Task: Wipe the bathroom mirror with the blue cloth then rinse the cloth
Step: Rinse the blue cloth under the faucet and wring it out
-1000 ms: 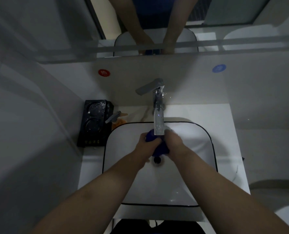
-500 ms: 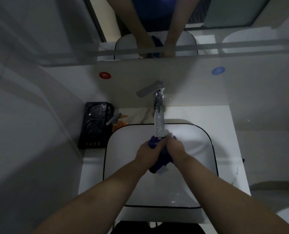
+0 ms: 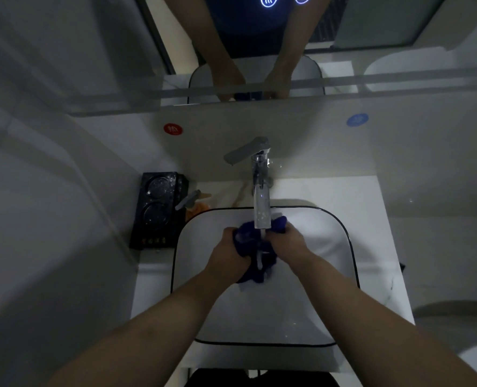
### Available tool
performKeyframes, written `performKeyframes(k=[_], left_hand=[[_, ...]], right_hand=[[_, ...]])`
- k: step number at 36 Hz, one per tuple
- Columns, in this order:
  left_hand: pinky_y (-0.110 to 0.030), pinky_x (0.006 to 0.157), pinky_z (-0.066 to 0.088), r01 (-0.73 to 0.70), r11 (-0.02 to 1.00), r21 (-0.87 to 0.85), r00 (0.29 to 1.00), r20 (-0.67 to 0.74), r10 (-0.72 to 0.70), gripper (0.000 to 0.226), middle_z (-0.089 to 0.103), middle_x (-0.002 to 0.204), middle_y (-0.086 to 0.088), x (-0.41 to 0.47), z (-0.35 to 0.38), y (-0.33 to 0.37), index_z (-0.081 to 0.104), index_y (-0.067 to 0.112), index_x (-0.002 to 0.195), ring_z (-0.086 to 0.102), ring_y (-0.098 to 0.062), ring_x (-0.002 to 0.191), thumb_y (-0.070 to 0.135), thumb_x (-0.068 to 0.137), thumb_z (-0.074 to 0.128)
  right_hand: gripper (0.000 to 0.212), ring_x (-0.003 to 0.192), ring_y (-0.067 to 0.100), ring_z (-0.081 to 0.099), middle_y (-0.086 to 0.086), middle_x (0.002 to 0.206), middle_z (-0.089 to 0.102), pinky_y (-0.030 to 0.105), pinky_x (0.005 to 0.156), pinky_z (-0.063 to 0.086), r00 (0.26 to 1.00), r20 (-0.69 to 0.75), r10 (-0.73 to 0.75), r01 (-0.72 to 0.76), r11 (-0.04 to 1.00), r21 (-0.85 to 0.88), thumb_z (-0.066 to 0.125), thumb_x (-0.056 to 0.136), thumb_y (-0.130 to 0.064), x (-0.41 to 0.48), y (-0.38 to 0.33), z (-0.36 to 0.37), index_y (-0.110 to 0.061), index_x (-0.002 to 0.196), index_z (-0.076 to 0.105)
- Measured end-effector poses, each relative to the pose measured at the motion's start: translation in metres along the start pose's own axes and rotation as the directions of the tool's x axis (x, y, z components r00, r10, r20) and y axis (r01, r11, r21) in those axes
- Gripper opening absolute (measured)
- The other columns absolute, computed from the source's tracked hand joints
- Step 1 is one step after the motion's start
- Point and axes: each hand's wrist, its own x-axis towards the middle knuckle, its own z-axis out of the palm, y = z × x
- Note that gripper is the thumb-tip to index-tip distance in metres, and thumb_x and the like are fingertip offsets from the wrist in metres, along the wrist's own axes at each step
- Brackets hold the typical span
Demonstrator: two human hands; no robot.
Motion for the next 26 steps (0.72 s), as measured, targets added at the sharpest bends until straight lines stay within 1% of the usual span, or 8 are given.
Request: performKeyframes(k=[2,7,11,13,19,22,24,26], left_hand=[[-0.035,0.086,0.054,-0.02,0.998,0.059,0.999,-0.03,0.021,0.045,0.064,0.113,0.002,-0.018,-0.012,0.016,0.051,0.019,0.134,0.066,-0.017,0.098,0.019,0.094,0.072],[-0.037,0.087,0.056,0.018,0.991,0.133,0.994,-0.106,-0.004,0.053,0.051,0.125,-0.005,-0.023,-0.022,0.007,0.051,0.022,0.142,0.066,-0.028,0.097,0.021,0.093,0.071],[-0.021,0.055,0.043,0.141,0.988,0.069,0.975,-0.181,-0.127,0.046,0.068,0.105,-0.009,-0.015,-0.035,-0.01,0.049,0.014,0.144,0.064,-0.021,0.083,0.017,0.101,0.065],[-0.018,0.05,0.043,0.163,0.986,0.015,0.972,-0.177,-0.158,0.036,0.07,0.106,-0.01,-0.011,-0.04,-0.016,0.056,0.012,0.138,0.064,-0.02,0.081,0.015,0.103,0.064],[-0.039,0.1,0.059,0.012,0.994,0.106,0.987,-0.159,0.006,0.038,0.074,0.126,-0.003,-0.016,-0.037,-0.004,0.066,0.024,0.136,0.07,-0.026,0.114,0.015,0.099,0.062],[-0.04,0.106,0.055,0.048,0.993,0.109,0.989,-0.141,-0.033,0.039,0.07,0.134,-0.005,-0.01,-0.029,-0.001,0.066,0.025,0.138,0.067,-0.029,0.121,0.017,0.101,0.055],[-0.027,0.106,0.046,0.051,0.998,0.023,0.984,-0.171,-0.047,0.036,0.067,0.138,-0.005,-0.008,-0.029,0.007,0.066,0.018,0.139,0.063,-0.026,0.126,0.014,0.107,0.051],[-0.016,0.095,0.041,0.032,0.998,-0.061,0.971,-0.236,-0.046,0.031,0.068,0.132,-0.005,-0.008,-0.038,0.021,0.067,0.016,0.136,0.063,-0.018,0.114,0.017,0.112,0.047]], right_hand=[[0.014,0.08,0.022,0.068,0.003,0.081,0.071,0.037,0.076,0.059,0.999,-0.02,0.035,-0.035,0.999,0.028,0.069,0.09,-0.008,0.001,0.0,-0.005,-0.004,0.103,0.071],[0.018,0.083,0.028,0.07,0.009,0.09,0.074,0.043,0.075,0.06,0.994,0.003,0.113,-0.112,0.99,0.088,0.072,0.08,-0.009,-0.005,0.0,-0.021,-0.019,0.094,0.071],[0.006,0.089,0.031,0.07,0.01,0.095,0.072,0.052,0.083,0.066,0.982,-0.124,0.14,-0.123,0.984,0.132,0.066,0.092,-0.015,-0.005,0.004,-0.038,-0.021,0.094,0.069],[0.009,0.085,0.028,0.067,0.009,0.095,0.07,0.052,0.084,0.066,0.978,-0.157,0.137,-0.126,0.989,0.08,0.063,0.096,-0.017,-0.004,0.008,-0.046,-0.021,0.088,0.065],[0.019,0.088,0.032,0.068,0.009,0.092,0.067,0.045,0.084,0.06,0.986,-0.071,0.153,-0.158,0.985,-0.068,0.058,0.101,-0.029,-0.005,0.016,-0.048,-0.01,0.102,0.063],[0.02,0.109,0.035,0.062,0.013,0.112,0.06,0.042,0.096,0.052,0.996,-0.043,0.074,-0.084,0.957,-0.276,0.057,0.1,-0.019,-0.004,0.021,-0.046,-0.012,0.115,0.047],[0.03,0.115,0.039,0.061,0.017,0.122,0.06,0.042,0.1,0.051,1.0,-0.017,0.02,-0.025,0.905,-0.425,0.057,0.095,-0.016,-0.001,0.025,-0.043,-0.01,0.123,0.052],[0.041,0.12,0.04,0.06,0.018,0.127,0.06,0.044,0.105,0.052,1.0,0.0,-0.025,0.021,0.86,-0.511,0.056,0.09,-0.02,0.001,0.03,-0.042,-0.007,0.128,0.06]])
